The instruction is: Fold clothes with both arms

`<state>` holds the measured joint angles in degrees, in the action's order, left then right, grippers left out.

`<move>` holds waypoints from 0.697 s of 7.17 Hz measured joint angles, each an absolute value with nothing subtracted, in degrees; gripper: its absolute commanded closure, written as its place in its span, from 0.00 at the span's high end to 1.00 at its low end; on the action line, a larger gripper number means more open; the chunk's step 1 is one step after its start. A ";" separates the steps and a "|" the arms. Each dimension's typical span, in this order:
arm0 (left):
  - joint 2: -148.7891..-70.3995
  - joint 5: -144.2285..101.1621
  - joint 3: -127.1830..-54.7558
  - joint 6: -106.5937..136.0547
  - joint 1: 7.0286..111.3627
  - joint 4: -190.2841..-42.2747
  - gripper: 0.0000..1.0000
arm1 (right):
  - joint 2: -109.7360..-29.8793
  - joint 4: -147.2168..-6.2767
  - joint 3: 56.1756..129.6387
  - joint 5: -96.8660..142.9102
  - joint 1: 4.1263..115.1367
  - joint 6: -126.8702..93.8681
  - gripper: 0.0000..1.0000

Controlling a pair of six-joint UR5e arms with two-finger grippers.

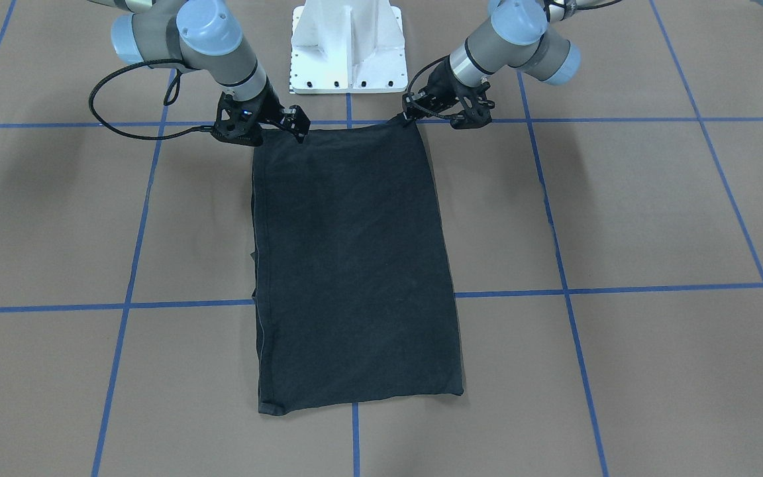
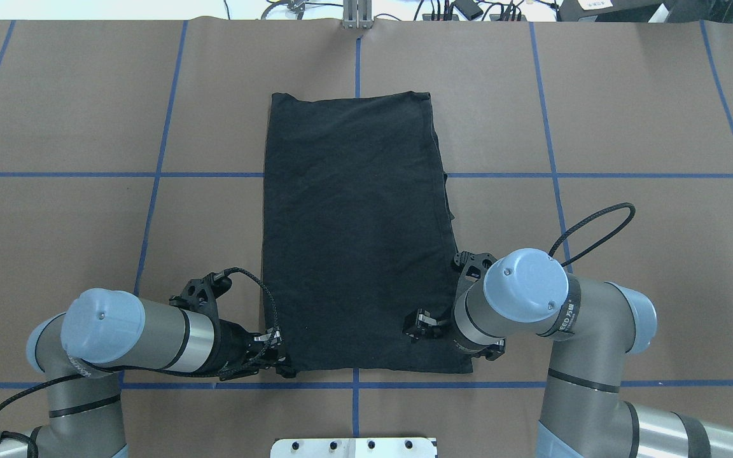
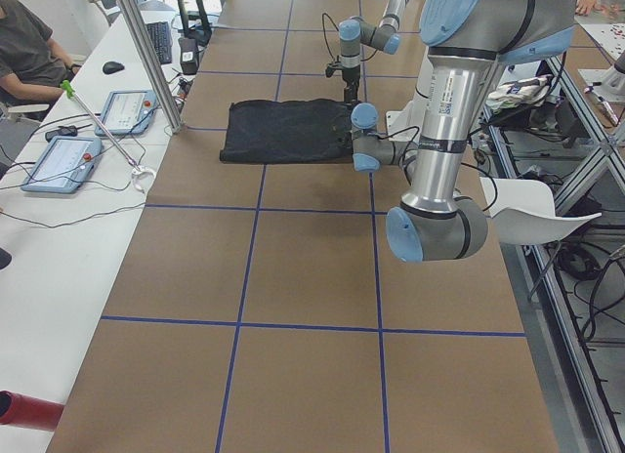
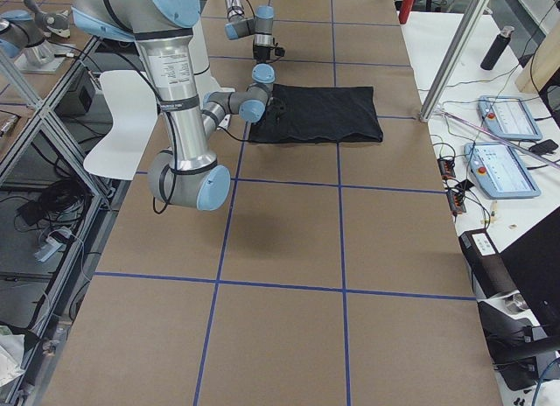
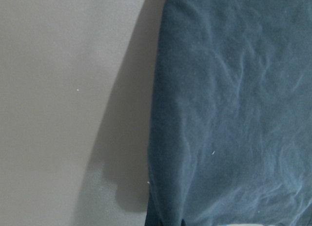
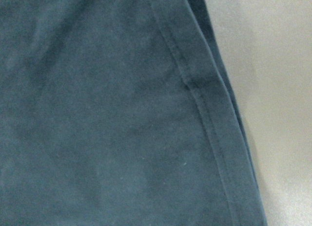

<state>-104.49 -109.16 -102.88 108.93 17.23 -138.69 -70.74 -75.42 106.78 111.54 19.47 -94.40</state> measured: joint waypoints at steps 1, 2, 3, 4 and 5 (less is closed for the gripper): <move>-104.50 -109.16 -102.86 108.96 17.23 -138.69 0.00 | -70.74 -76.29 106.77 111.45 19.19 -94.38 1.00; -104.49 -109.16 -102.90 108.98 17.23 -138.69 0.00 | -70.71 -77.23 106.86 111.48 19.20 -94.34 1.00; -104.48 -109.18 -103.07 108.98 17.23 -138.67 0.00 | -70.68 -77.70 106.97 111.57 19.37 -94.32 1.00; -104.46 -109.22 -103.26 108.98 17.27 -138.64 0.00 | -70.65 -77.87 106.98 111.63 19.49 -94.31 1.00; -104.44 -109.24 -103.38 108.97 17.30 -138.62 0.00 | -70.61 -77.93 106.88 111.63 19.48 -94.31 1.00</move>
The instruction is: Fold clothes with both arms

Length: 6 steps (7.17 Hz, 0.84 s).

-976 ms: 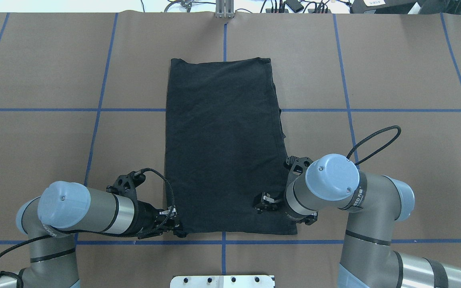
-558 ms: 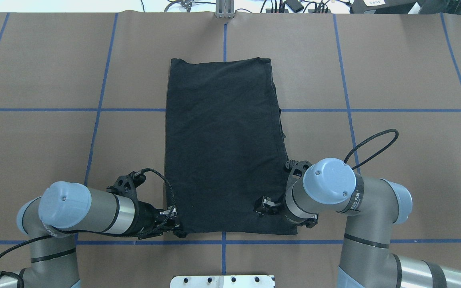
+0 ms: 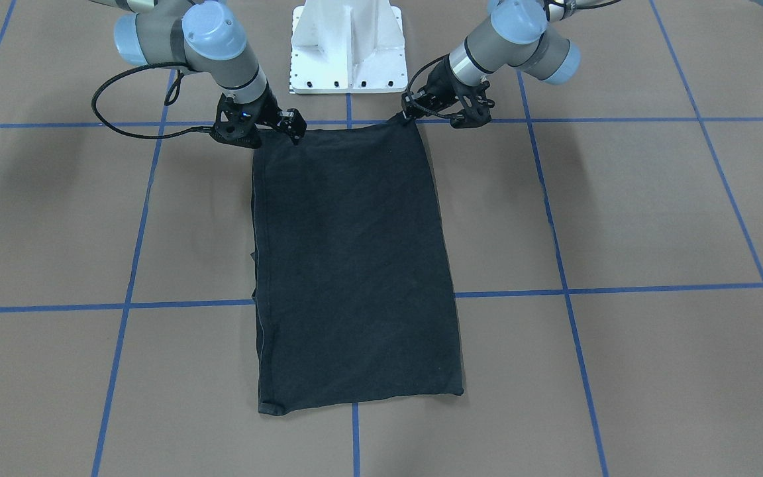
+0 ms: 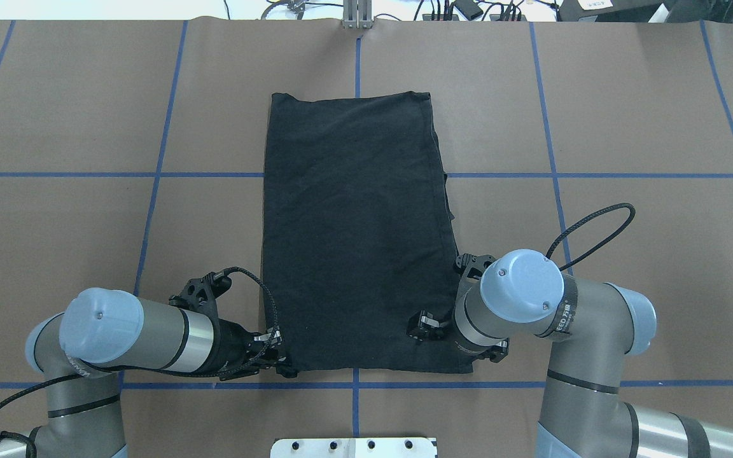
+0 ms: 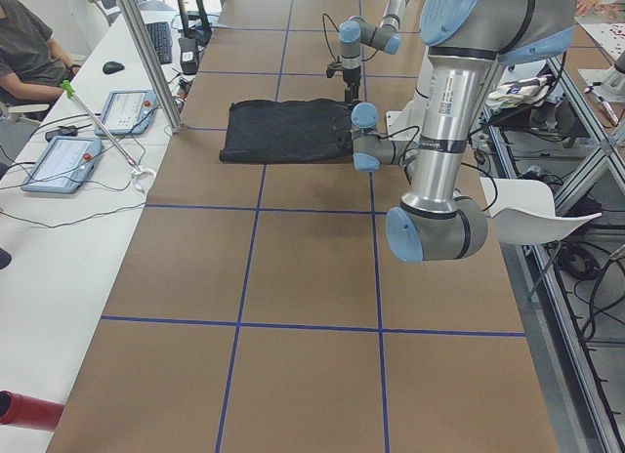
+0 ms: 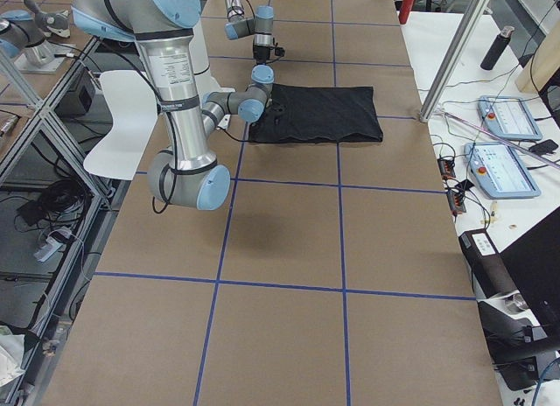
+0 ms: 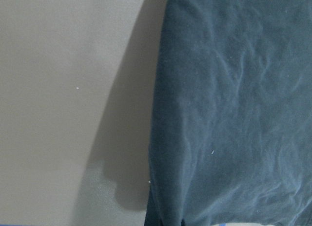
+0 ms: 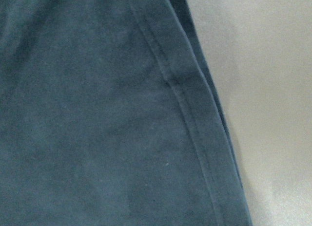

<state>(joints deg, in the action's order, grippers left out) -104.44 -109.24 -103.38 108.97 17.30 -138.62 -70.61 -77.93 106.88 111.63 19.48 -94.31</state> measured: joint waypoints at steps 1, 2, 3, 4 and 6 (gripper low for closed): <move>-104.44 -109.24 -103.41 108.95 17.30 -138.61 0.00 | -70.59 -77.95 106.76 111.61 19.46 -94.31 1.00; -104.47 -109.25 -103.44 108.96 17.31 -138.60 0.00 | -70.56 -77.98 106.66 111.55 19.38 -94.31 1.00; -104.49 -109.25 -103.47 108.98 17.31 -138.60 0.00 | -70.49 -78.00 106.52 111.49 19.32 -94.31 1.00; -104.48 -109.25 -103.50 108.98 17.34 -138.60 0.00 | -70.42 -78.00 106.31 111.48 19.29 -94.31 1.00; -104.48 -109.25 -103.53 108.98 17.38 -138.62 0.00 | -70.30 -78.04 106.05 111.47 19.33 -94.31 1.00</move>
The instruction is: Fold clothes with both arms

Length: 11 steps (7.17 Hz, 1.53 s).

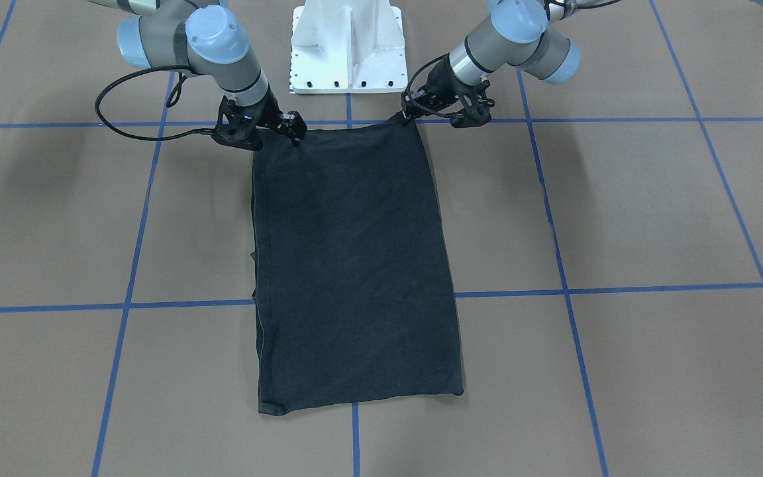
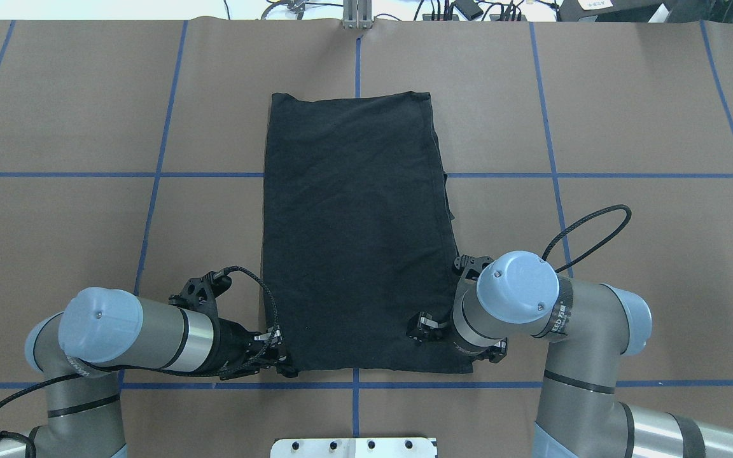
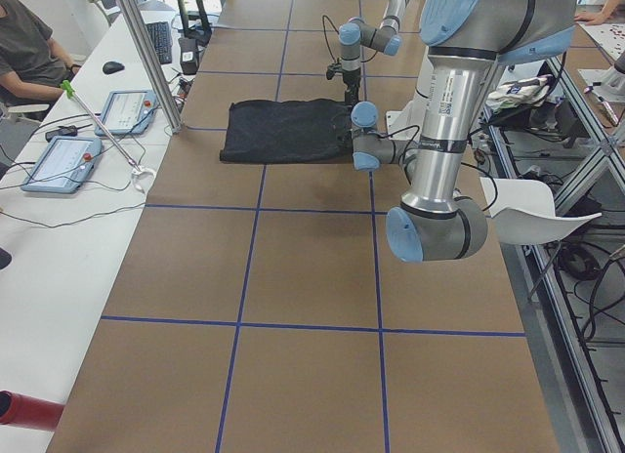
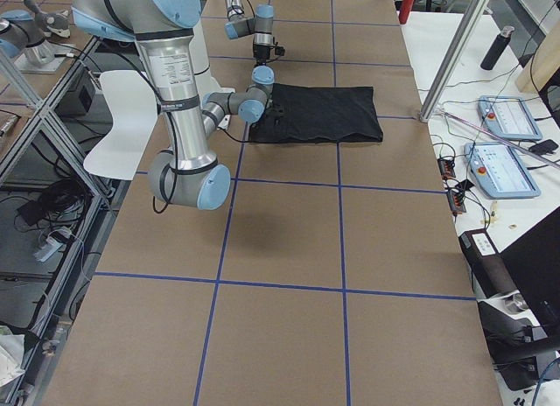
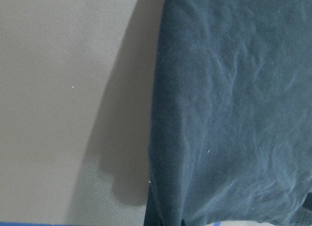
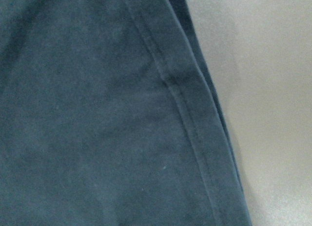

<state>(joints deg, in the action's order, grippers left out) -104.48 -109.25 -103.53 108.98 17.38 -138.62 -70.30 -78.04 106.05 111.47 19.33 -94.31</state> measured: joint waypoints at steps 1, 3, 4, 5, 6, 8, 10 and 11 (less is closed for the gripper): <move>-104.49 -109.25 -103.53 108.98 17.40 -138.66 0.00 | -70.32 -78.04 106.03 111.47 19.37 -94.31 1.00; -104.50 -109.23 -103.53 108.98 17.40 -138.63 0.00 | -70.46 -78.05 106.00 111.52 19.50 -94.31 1.00; -104.50 -109.19 -103.60 108.99 17.40 -138.61 0.00 | -70.52 -78.05 105.92 111.51 19.52 -94.31 1.00; -104.50 -109.17 -103.69 108.98 17.40 -138.61 0.00 | -70.53 -78.05 105.79 111.48 19.52 -94.31 1.00; -104.50 -109.16 -103.78 108.98 17.40 -138.60 0.00 | -70.52 -78.05 105.65 111.46 19.46 -94.31 0.93; -104.50 -109.16 -103.80 108.98 17.39 -138.60 0.00 | -70.44 -78.23 105.58 111.45 19.32 -94.31 0.81; -104.49 -109.16 -103.80 108.98 17.38 -138.60 0.00 | -70.28 -78.66 105.50 111.45 19.11 -94.31 0.80; -104.45 -109.16 -103.80 108.98 17.38 -138.60 0.00 | -70.23 -78.72 105.49 111.43 19.02 -94.31 0.78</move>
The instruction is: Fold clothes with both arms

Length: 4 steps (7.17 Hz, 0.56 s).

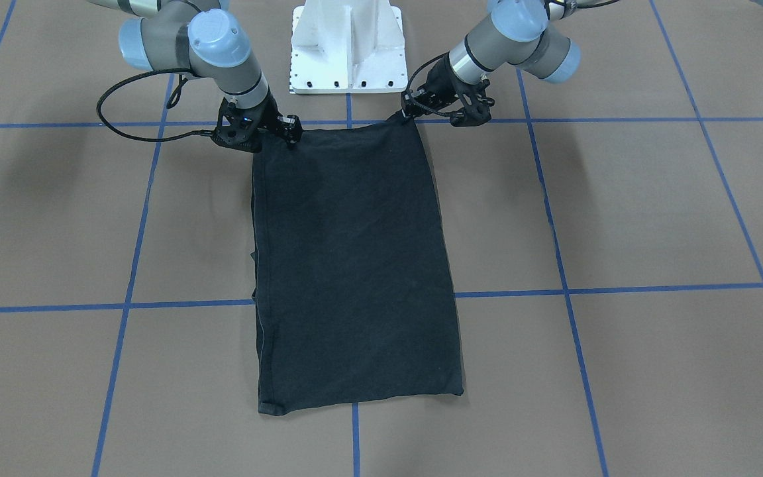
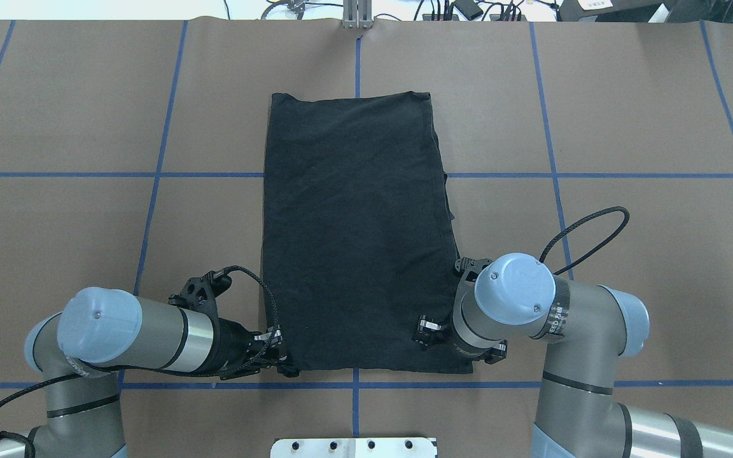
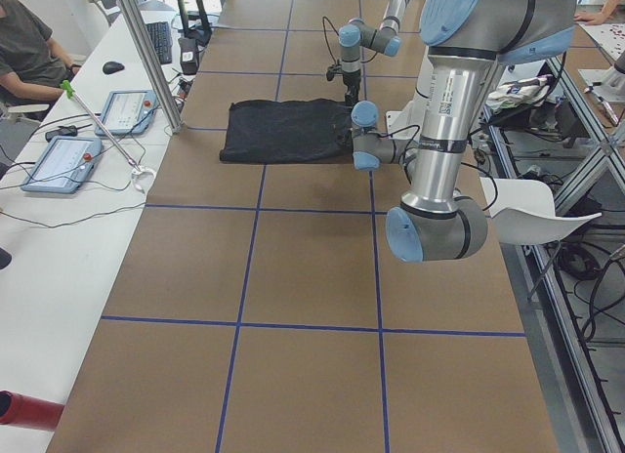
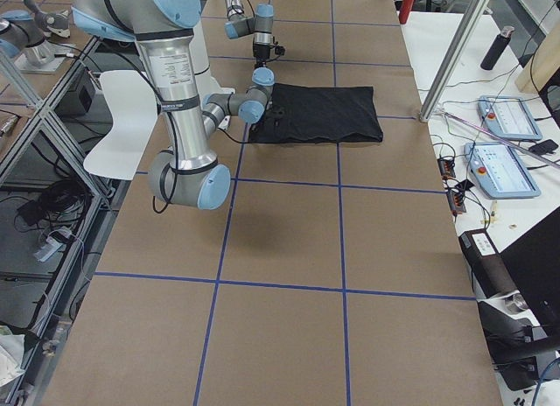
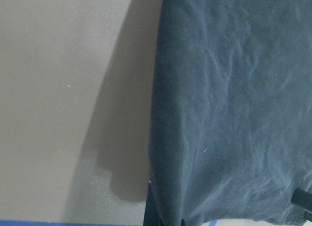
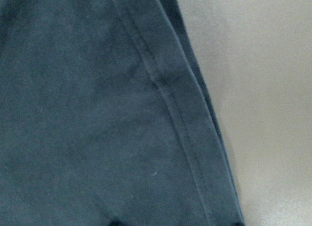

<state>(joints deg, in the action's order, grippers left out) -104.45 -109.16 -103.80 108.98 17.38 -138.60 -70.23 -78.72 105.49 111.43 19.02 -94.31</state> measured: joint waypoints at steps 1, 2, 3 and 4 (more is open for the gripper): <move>-104.43 -109.16 -103.80 108.98 17.39 -138.60 0.00 | -70.15 -78.74 105.47 111.39 18.95 -94.31 0.78; -104.42 -109.16 -103.80 108.98 17.40 -138.60 0.00 | -70.10 -78.75 105.44 111.37 18.93 -94.31 0.79; -104.42 -109.16 -103.80 108.98 17.40 -138.60 0.00 | -70.09 -78.75 105.41 111.38 18.92 -94.31 0.89; -104.42 -109.16 -103.82 108.98 17.40 -138.60 0.00 | -70.13 -78.75 105.41 111.49 19.04 -94.29 0.99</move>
